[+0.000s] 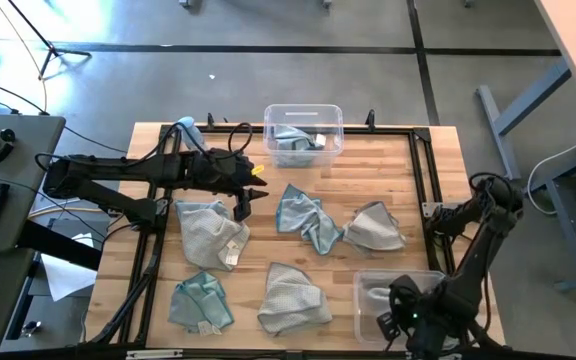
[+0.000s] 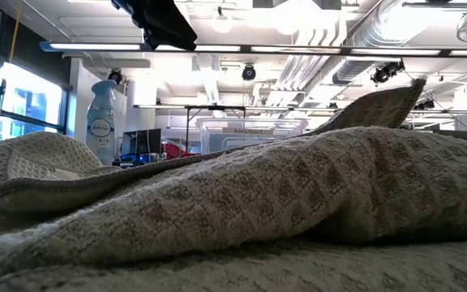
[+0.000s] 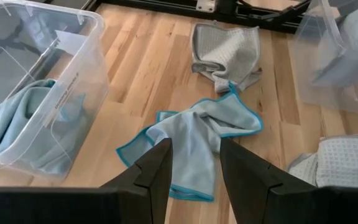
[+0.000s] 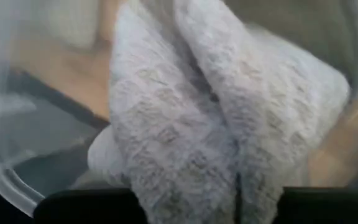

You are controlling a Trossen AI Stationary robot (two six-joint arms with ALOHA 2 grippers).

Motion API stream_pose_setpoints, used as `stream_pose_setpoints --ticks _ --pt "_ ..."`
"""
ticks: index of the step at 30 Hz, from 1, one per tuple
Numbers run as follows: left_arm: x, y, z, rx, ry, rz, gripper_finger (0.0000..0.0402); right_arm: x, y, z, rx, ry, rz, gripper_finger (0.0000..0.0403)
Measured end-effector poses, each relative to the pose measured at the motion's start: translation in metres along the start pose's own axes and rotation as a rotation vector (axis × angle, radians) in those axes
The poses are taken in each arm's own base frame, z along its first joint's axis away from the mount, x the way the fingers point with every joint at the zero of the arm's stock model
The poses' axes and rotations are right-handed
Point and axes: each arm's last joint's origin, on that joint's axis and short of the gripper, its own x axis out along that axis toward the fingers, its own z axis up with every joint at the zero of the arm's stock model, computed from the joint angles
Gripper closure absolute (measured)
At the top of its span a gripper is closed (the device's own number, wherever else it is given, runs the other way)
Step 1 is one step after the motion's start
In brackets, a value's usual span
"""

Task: Sort microfiber towel by color & place in baskets
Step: Put the gray towel into the bottom transparent bin

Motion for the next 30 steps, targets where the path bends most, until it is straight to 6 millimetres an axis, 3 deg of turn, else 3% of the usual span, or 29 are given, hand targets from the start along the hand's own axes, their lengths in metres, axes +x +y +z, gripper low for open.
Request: stream_pose_setpoints --ticks 4,10,21,25,30 --pt "0.0 0.0 0.0 0.005 0.003 -0.001 0.028 0.012 -0.004 0.004 0.047 0.028 -0.035 0.0401" --pt "0.0 0.0 0.0 0.017 0.005 -0.001 0.028 0.015 -0.006 0.015 0.087 0.011 -0.112 0.0377" --pt "-0.003 0.001 -0.004 0.049 0.041 0.002 0.028 0.014 -0.007 0.025 0.156 0.048 -0.22 0.027" --pt "-0.014 0.002 -0.007 0.064 0.059 0.003 0.028 0.001 -0.001 0.024 0.154 0.06 -0.203 0.0243" --pt "-0.034 0.003 -0.006 0.067 0.025 0.004 0.028 -0.029 0.007 0.026 0.129 0.011 -0.178 0.0234"
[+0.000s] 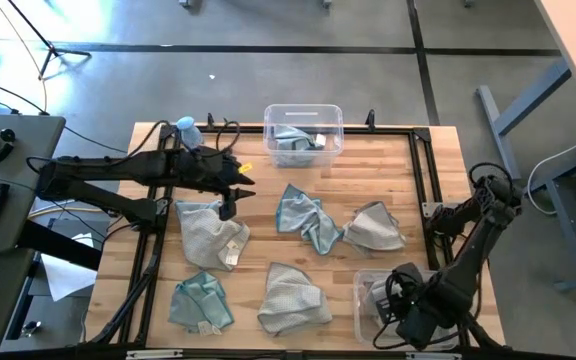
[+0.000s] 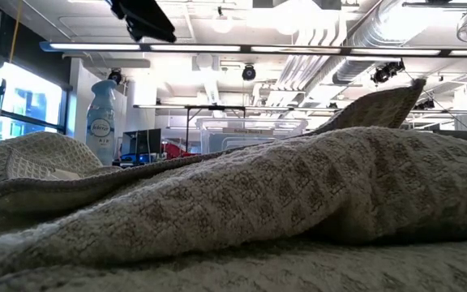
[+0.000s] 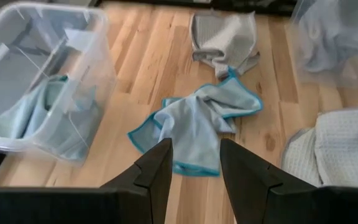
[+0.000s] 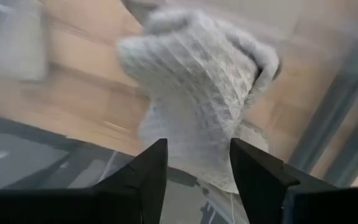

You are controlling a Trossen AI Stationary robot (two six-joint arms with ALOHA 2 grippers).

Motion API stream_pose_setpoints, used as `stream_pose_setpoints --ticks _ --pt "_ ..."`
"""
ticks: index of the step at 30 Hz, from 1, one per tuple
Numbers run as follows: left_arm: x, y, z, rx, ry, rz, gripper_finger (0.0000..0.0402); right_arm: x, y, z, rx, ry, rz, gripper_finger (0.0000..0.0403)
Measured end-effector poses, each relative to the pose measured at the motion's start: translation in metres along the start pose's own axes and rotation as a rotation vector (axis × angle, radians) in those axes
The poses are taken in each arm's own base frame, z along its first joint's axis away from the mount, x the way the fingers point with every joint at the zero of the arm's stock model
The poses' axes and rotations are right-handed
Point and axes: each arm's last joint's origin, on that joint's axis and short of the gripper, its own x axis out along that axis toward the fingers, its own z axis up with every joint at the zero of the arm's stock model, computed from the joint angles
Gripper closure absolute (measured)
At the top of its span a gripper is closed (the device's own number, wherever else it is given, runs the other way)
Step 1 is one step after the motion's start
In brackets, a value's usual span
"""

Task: Sort microfiber towel by color & place in baskets
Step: Put the gray towel into the bottom transparent bin, then put the blue towel into the top transparent bin

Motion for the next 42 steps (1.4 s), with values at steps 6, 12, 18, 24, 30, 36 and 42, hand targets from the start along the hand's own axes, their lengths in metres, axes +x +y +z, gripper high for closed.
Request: stream_pose_setpoints --ticks 6,12,18,24,30,36,42 --pt "-0.023 0.002 -0.001 -0.002 -0.046 0.001 0.028 -0.036 -0.002 0.008 -0.076 -0.143 0.046 0.0233" --pt "-0.038 0.003 -0.008 -0.027 -0.02 0.0 0.028 -0.041 0.0 0.014 -0.066 -0.225 0.082 0.0256" --pt "-0.043 0.004 -0.01 -0.081 -0.02 0.0 0.028 -0.043 0.008 0.028 -0.162 -0.43 0.156 0.0385" --pt "-0.039 0.002 -0.009 -0.174 -0.022 -0.008 0.0283 -0.048 0.022 0.06 -0.329 -0.597 0.139 0.0396" --pt "-0.025 -0.01 -0.009 -0.16 0.033 -0.045 0.0288 -0.048 0.029 0.106 -0.491 -0.62 0.144 0.0402" --pt "-0.002 -0.022 -0.007 -0.112 0.064 -0.056 0.0289 -0.034 0.016 0.147 -0.598 -0.614 0.227 0.0402" --pt "0.029 -0.031 0.002 -0.113 0.021 -0.076 0.0289 -0.009 -0.021 0.169 -0.585 -0.682 0.346 0.0402"
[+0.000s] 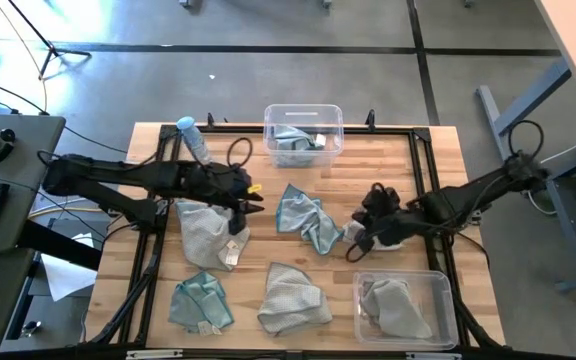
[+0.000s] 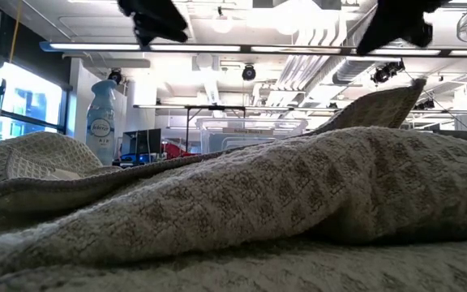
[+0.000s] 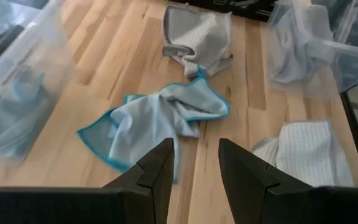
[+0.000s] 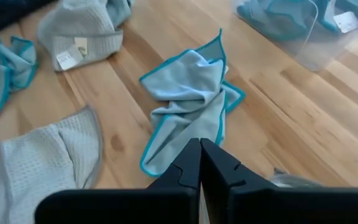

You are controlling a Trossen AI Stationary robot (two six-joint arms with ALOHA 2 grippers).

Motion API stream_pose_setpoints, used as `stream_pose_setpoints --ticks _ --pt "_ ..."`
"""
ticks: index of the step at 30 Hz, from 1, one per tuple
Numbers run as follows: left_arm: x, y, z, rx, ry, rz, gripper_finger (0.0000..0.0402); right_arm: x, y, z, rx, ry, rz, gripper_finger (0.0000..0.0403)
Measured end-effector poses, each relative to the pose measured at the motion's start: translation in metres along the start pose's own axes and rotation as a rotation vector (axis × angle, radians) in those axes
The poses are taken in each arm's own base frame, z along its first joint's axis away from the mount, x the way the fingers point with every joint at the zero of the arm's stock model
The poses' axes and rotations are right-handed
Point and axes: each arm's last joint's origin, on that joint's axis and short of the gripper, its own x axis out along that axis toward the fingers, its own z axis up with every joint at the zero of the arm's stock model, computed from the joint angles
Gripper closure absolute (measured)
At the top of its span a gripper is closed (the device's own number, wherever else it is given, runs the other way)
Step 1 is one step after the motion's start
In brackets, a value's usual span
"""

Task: Sort microfiber towel by color & place in baskets
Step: Put the blue towel into the top transparent bin

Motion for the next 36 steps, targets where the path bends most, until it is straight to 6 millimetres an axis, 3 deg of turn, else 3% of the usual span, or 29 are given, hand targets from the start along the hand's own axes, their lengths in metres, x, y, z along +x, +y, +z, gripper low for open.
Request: stream_pose_setpoints --ticks 7,12,18,22,27,36 --pt "0.038 -0.009 0.03 0.027 0.019 0.03 0.0289 0.003 -0.045 -0.025 0.061 -0.163 0.14 0.0403" --pt "0.076 -0.017 0.052 0.125 0.077 0.04 0.0289 -0.002 -0.068 -0.03 0.056 -0.26 0.25 0.0403" --pt "0.124 -0.021 0.062 0.265 0.152 0.072 0.0289 -0.01 -0.087 -0.032 -0.006 -0.292 0.322 0.0403" --pt "0.155 -0.017 0.058 0.288 0.201 0.104 0.0289 -0.013 -0.091 -0.032 -0.046 -0.289 0.369 0.0403" --pt "0.193 -0.005 0.038 0.226 0.293 0.169 0.0289 -0.013 -0.091 -0.033 -0.089 -0.272 0.402 0.0403" --pt "0.23 0.002 0.007 0.151 0.409 0.154 0.0289 -0.013 -0.091 -0.035 -0.119 -0.246 0.422 0.0403"
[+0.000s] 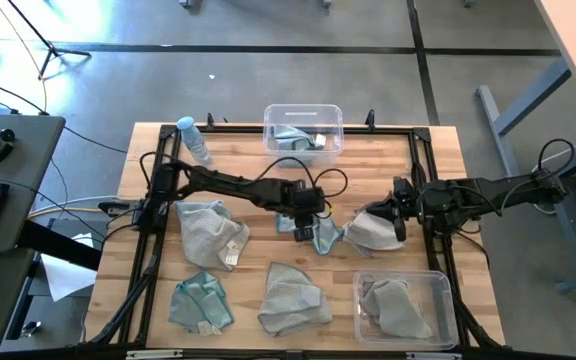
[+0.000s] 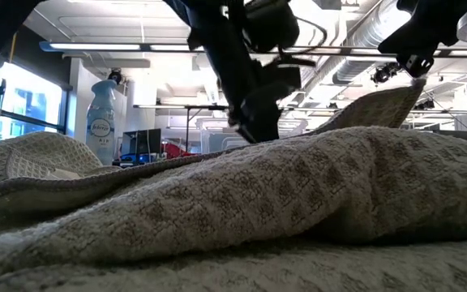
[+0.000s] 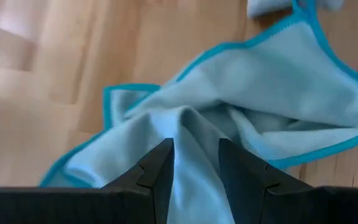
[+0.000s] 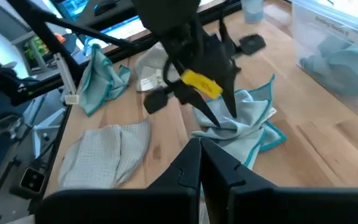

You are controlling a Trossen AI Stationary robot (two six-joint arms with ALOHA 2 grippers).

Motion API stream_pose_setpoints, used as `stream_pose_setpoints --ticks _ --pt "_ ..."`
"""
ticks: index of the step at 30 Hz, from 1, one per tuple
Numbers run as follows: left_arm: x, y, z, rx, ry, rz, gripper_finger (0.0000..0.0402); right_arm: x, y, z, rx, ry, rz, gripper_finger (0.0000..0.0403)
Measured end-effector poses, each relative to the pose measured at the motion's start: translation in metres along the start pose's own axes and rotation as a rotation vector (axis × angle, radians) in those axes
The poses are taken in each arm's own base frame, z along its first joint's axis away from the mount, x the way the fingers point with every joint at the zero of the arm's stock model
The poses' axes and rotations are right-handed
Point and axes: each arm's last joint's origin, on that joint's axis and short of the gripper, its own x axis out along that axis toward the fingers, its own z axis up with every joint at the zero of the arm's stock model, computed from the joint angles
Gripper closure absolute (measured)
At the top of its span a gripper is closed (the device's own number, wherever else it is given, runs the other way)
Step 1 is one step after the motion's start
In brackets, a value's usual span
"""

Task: Sort microfiber towel by color & place in baskets
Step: Put the blue towel into the top transparent bin

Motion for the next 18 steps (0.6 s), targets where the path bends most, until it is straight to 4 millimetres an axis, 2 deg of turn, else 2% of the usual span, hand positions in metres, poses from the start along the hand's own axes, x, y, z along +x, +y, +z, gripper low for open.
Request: stream_pose_setpoints --ticks 6,8,10,12,15,18 --pt "0.02 -0.001 -0.009 -0.052 0.059 0.072 0.0294 0.0 0.0 0.0 -0.001 0.001 0.003 0.0403" --pt "0.02 0.002 -0.009 -0.083 0.06 0.077 0.0314 0.0 0.0 0.0 -0.001 0.002 0.003 0.0403" --pt "0.016 0.002 -0.008 -0.103 0.054 0.077 0.0352 0.0 0.0 0.0 -0.001 0.001 0.003 0.0403" --pt "0.009 0.003 -0.006 -0.114 0.049 0.077 0.0388 0.0 0.0 0.0 -0.002 0.002 0.003 0.0403" --pt "-0.01 0.006 0.0 -0.135 0.0 0.087 0.0393 0.0 0.0 0.0 -0.009 0.002 0.003 0.0403" --pt "-0.039 0.01 0.009 -0.149 -0.074 0.081 0.0399 0.0 0.0 0.0 -0.011 0.002 0.003 0.0403"
